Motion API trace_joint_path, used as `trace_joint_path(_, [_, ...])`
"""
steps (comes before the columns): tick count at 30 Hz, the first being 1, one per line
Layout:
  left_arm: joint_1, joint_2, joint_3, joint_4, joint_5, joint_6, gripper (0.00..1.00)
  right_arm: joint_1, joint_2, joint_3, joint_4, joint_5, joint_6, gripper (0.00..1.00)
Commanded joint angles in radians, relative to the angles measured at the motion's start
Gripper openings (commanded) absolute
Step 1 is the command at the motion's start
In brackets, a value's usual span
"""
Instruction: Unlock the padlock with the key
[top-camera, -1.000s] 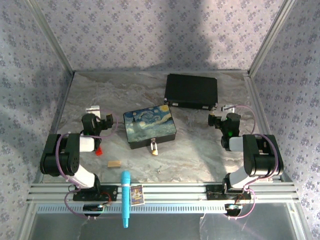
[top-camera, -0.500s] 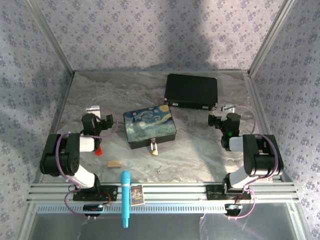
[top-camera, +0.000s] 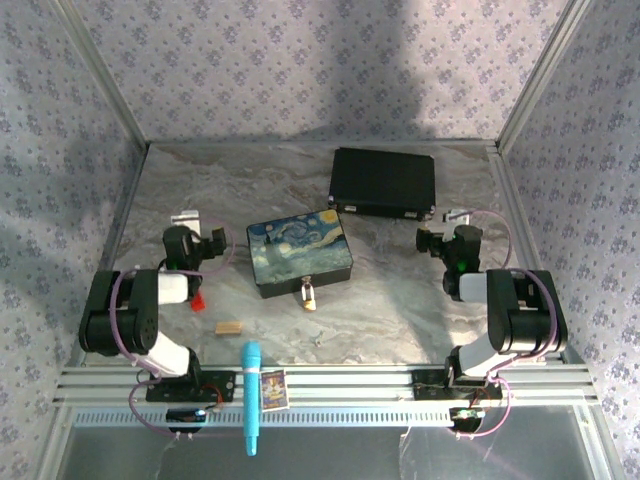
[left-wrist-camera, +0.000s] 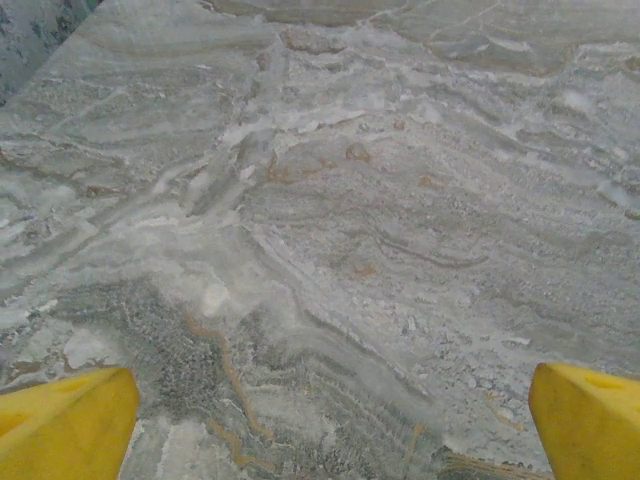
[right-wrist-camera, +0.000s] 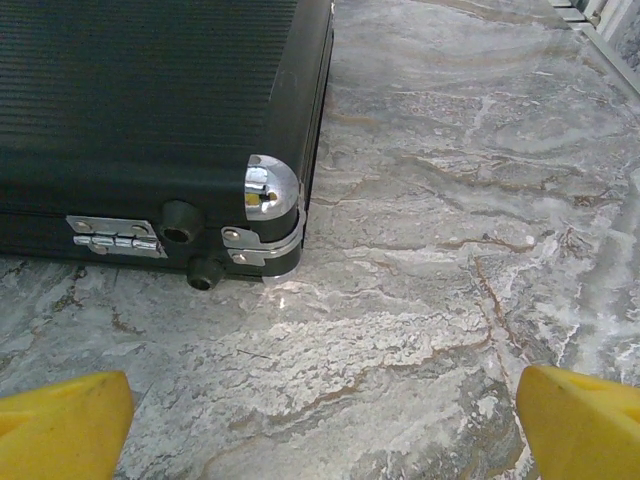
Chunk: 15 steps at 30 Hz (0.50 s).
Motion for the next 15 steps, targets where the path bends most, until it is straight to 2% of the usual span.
trace_joint_path(1, [0.007, -0.106, 0.013, -0.029, -0.015, -0.007, 1.00, -0.003, -0.070, 0.025, -0.061, -0.026, -0.022, 0.99])
trace_joint_path(4, [0.007, -0.203, -0.018, -0.050, -0.043, -0.021, 1.00, 0.007, -0.130, 0.033, -0.121, -0.012, -0.027, 0.99])
trace_joint_path(7, [0.007, -0.326, 0.025, -0.206, -0.047, -0.068, 1.00, 0.017, -0.226, 0.060, -0.237, 0.010, -0.011, 0.99])
trace_joint_path(10, [0.008, -0.449, 0.113, -0.443, -0.067, -0.232, 1.00, 0.012, -0.339, 0.113, -0.412, -0.008, 0.065, 0.99])
trace_joint_path(13, [0.008, -0.547, 0.148, -0.595, -0.060, -0.444, 1.00, -0.001, -0.394, 0.217, -0.676, 0.019, 0.279, 0.99])
trace_joint_path(15, [0.012, -0.606, 0.147, -0.667, 0.004, -0.552, 1.00, -0.021, -0.376, 0.298, -0.842, -0.099, 0.287, 0.99])
